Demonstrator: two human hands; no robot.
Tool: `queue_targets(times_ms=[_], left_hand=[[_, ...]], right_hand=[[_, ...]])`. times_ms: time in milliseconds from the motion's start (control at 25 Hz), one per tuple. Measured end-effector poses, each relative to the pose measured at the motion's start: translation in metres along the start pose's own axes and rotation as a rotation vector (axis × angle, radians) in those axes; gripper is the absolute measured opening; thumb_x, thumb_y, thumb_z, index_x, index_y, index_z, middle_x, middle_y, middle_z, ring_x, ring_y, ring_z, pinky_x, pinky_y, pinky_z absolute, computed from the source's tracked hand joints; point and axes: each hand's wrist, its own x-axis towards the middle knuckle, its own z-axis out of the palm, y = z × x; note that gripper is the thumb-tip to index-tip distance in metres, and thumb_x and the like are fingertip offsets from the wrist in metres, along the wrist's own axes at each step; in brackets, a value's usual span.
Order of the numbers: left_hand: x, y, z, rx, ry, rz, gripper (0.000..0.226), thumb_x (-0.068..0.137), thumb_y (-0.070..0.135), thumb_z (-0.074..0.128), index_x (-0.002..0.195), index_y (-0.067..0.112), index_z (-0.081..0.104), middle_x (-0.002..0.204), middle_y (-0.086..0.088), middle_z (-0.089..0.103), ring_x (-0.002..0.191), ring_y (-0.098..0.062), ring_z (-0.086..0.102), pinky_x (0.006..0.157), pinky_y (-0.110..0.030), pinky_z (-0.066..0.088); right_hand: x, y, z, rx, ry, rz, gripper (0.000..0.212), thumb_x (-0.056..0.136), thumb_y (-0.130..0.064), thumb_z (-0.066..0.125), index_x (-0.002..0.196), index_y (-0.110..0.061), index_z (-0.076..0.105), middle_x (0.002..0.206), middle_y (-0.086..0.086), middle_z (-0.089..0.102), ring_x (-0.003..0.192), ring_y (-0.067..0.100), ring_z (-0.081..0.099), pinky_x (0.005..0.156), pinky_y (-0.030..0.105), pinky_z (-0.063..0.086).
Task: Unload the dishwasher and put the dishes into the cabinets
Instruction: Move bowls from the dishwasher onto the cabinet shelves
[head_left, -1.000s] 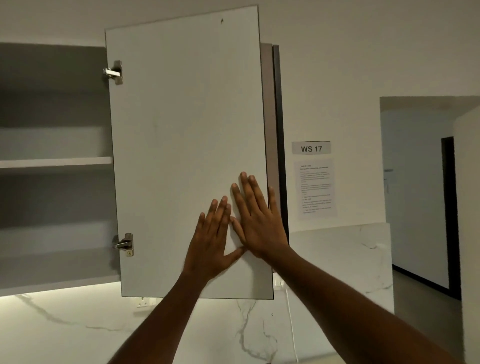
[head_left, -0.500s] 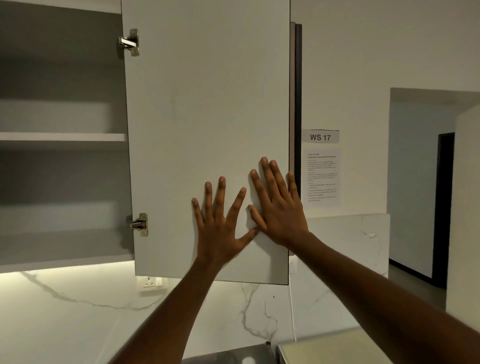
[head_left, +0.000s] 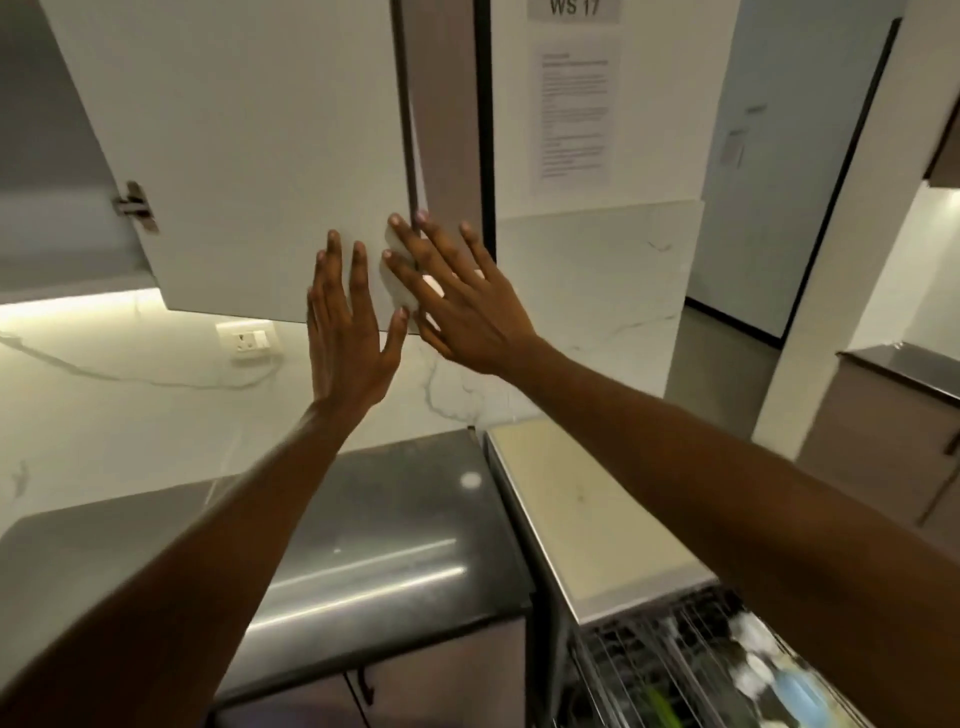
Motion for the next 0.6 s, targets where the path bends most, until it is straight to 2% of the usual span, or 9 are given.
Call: queue_targets(times_ms=[120, 280, 400, 480, 600], left_hand=[[-0.070, 0.042, 0.013, -0.008, -0.123, 0.069, 0.078, 0.105, 0.040, 0.053, 0.166, 0.012, 0.014, 0.175, -0.011, 0.002, 0.162, -0.027, 0.003, 0.128, -0.055, 0.018], [-0.187, 0.117, 0.042, -0.071, -0.386, 0.157, 0.086, 0.096, 0.025, 0.067, 0.165, 0.012, 0.018, 0.175, -0.007, 0.006, 0.162, -0.025, 0.006, 0.127, -0.056, 0.021], [-0.273, 0.170, 0.073, -0.172, -0.604, 0.075, 0.093, 0.087, 0.015, 0.073, 0.165, 0.012, 0.021, 0.174, -0.004, 0.012, 0.162, -0.023, 0.010, 0.128, -0.053, 0.022], [-0.323, 0.206, 0.097, -0.238, -0.766, 0.048, 0.096, 0.084, 0.013, 0.071, 0.165, 0.016, 0.020, 0.174, -0.003, 0.014, 0.161, -0.023, 0.015, 0.126, -0.051, 0.028], [-0.379, 0.250, 0.141, -0.323, -0.983, 0.115, 0.093, 0.085, 0.016, 0.066, 0.165, 0.015, 0.020, 0.173, -0.004, 0.019, 0.159, -0.023, 0.022, 0.124, -0.047, 0.031]], right_hand=[[-0.095, -0.009, 0.014, 0.090, -0.105, 0.099, 0.075, 0.102, -0.040, 0.045, 0.167, -0.016, 0.018, 0.175, 0.017, 0.004, 0.162, 0.036, 0.001, 0.127, 0.061, 0.009], [-0.275, -0.017, 0.032, 0.249, -0.316, 0.354, 0.081, 0.097, -0.032, 0.057, 0.167, -0.017, 0.019, 0.175, 0.017, -0.006, 0.162, 0.034, -0.007, 0.129, 0.058, 0.010], [-0.409, -0.026, 0.039, 0.326, -0.549, 0.572, 0.086, 0.093, -0.030, 0.063, 0.167, -0.016, 0.019, 0.173, 0.021, -0.012, 0.162, 0.038, -0.008, 0.130, 0.056, 0.012], [-0.495, -0.029, 0.034, 0.328, -0.707, 0.729, 0.084, 0.093, -0.031, 0.061, 0.166, -0.015, 0.021, 0.173, 0.022, -0.010, 0.161, 0.040, -0.003, 0.130, 0.056, 0.015], [-0.598, -0.025, 0.020, 0.319, -0.881, 0.927, 0.088, 0.091, -0.036, 0.065, 0.165, -0.013, 0.024, 0.172, 0.024, 0.003, 0.160, 0.043, 0.009, 0.127, 0.059, 0.021]])
